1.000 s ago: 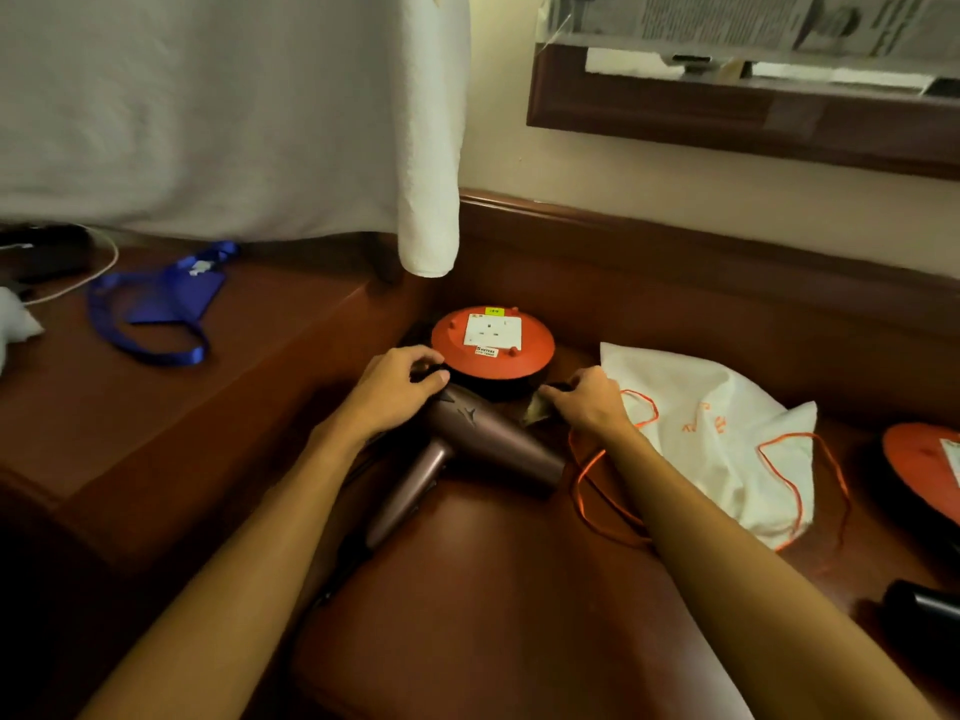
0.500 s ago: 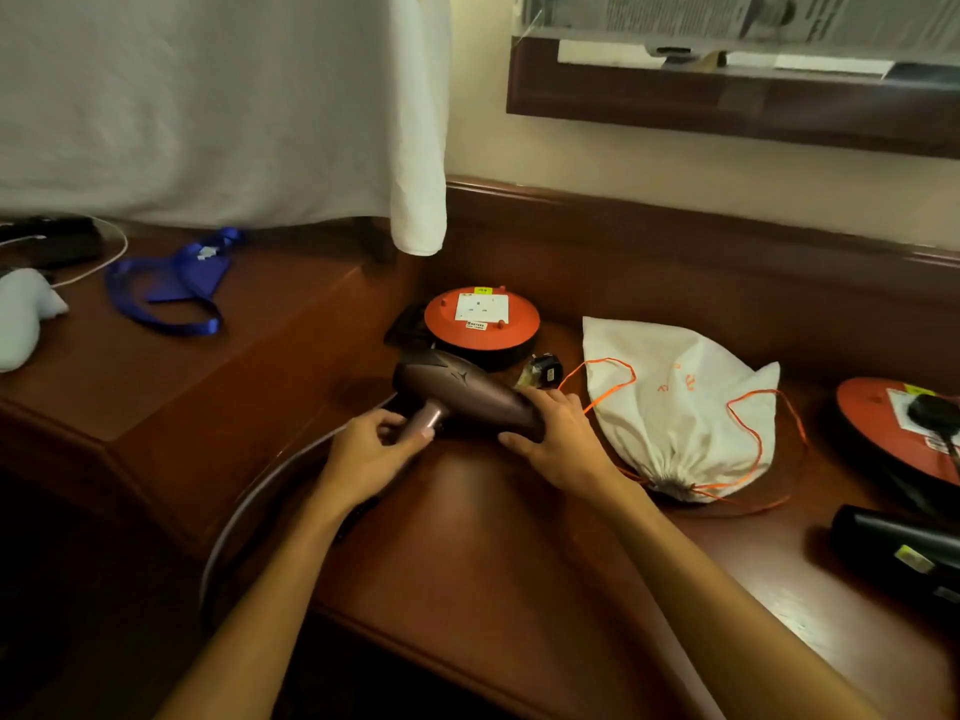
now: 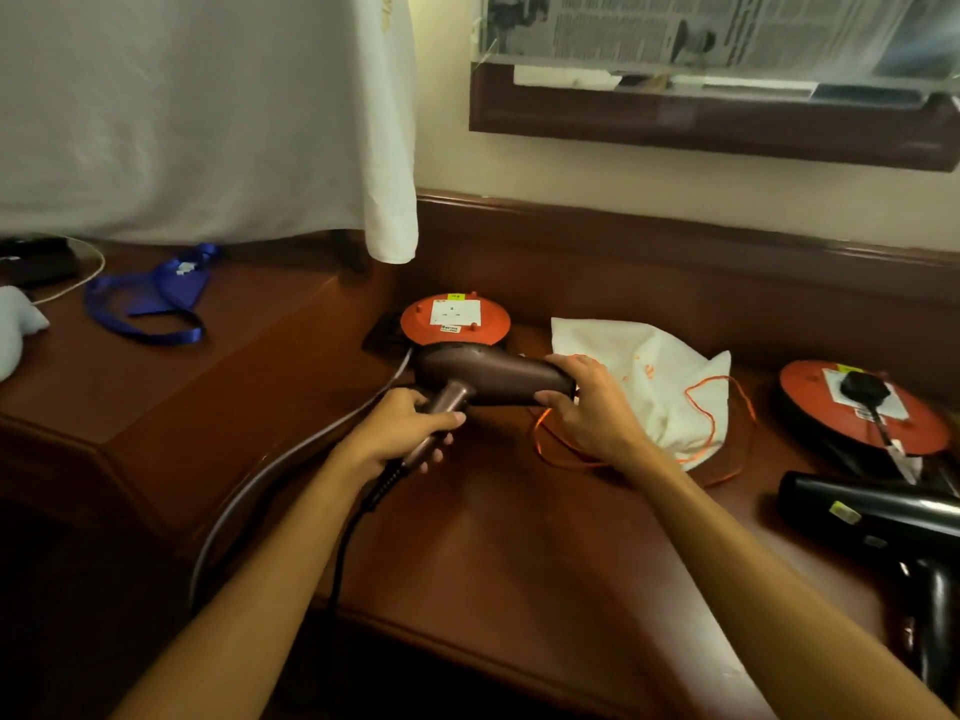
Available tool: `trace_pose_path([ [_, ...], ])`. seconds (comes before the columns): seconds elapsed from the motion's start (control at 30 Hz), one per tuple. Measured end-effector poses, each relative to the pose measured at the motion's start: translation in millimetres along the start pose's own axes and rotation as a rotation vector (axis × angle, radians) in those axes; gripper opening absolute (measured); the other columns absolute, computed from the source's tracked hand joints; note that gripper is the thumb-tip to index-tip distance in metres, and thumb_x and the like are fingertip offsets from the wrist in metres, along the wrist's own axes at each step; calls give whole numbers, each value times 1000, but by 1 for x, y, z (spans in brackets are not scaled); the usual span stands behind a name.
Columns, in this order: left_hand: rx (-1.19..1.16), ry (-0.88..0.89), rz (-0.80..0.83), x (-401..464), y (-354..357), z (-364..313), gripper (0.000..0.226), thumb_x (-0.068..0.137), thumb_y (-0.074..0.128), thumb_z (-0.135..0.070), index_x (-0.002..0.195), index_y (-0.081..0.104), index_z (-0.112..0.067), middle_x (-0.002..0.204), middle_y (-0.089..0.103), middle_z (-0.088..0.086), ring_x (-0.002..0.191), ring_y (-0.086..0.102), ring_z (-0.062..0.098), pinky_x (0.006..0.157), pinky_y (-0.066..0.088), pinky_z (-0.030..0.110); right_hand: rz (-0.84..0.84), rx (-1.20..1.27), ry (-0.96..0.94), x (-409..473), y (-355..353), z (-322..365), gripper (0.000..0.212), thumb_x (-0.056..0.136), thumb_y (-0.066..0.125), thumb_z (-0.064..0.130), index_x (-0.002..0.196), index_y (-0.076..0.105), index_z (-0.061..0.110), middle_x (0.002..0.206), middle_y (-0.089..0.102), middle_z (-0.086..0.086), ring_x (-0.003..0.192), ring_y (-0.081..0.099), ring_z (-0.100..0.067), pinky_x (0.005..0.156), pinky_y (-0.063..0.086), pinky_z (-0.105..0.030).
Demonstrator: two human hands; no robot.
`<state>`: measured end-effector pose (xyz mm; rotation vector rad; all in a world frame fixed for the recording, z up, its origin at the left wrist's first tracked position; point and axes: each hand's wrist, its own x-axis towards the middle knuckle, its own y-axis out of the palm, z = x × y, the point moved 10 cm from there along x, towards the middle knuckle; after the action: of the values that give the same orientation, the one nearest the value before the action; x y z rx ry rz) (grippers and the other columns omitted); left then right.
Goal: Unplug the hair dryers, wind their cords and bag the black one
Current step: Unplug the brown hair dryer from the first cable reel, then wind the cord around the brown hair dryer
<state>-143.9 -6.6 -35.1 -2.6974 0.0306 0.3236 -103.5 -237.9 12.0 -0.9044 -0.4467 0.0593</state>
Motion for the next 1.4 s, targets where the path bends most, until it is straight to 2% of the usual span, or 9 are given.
trace_pose_path([
  [0.2,-52,15,208,12,58,-47,29,94,75,-22,107,69,3,88,77,15,55,66,11,45,51,22,-104,-34,139,-30,-72,-34,45,93,70,25,135,58,11,121,59,-8,110,57,-24,90,41,-27],
  [0.37,-209,64,320,8,119,-91,35,99,69,-24,108,69,9,89,71,20,59,64,18,45,52,23,-552,144,363,-100,-128,-49,67,89,75,30,145,45,9,138,47,-10,117,52,-18,101,47,-33],
  [0.5,-314,162,369,4,153,-137,31,101,65,-24,110,66,6,88,72,16,58,63,14,44,51,23,-643,240,375,-130,-128,-32,63,88,75,34,142,46,15,129,51,1,114,53,-13,93,51,-32],
  [0.73,-211,451,295,-15,185,-186,49,90,79,-22,129,51,-17,104,69,6,72,72,16,58,58,28,-623,809,610,-101,-141,-53,47,90,68,48,117,67,9,106,74,-6,101,71,-18,89,59,-39],
  [0.87,-140,544,289,-20,193,-190,38,92,77,-23,125,58,-17,98,72,3,69,73,13,54,56,24,-463,536,632,-95,-158,-58,27,90,70,35,100,70,10,92,75,-5,91,73,-21,86,60,-46],
  [0.97,-120,527,365,-13,190,-193,35,95,73,-23,126,60,-14,100,74,13,68,73,17,53,55,27,-482,163,427,-101,-193,-38,16,88,73,26,97,72,13,84,73,2,79,70,-7,76,58,-24],
  [1.07,-217,473,434,-5,190,-191,26,100,65,-20,122,61,-6,97,74,16,63,68,17,49,53,27,-543,124,272,-113,-217,-23,8,91,72,21,96,73,15,82,73,7,77,69,-3,71,55,-15],
  [1.23,-663,118,674,-5,219,-178,38,109,38,-33,126,55,-2,81,64,8,47,53,10,35,41,22,-451,422,370,-108,-186,-52,31,92,70,40,107,71,14,93,75,0,85,73,-10,80,62,-32],
  [1.4,-751,226,705,-24,228,-186,48,102,45,-44,121,62,-3,87,63,14,50,53,11,40,42,21,-311,873,543,-85,-145,-70,46,85,74,50,110,66,12,102,78,-7,93,76,-17,89,60,-46],
])
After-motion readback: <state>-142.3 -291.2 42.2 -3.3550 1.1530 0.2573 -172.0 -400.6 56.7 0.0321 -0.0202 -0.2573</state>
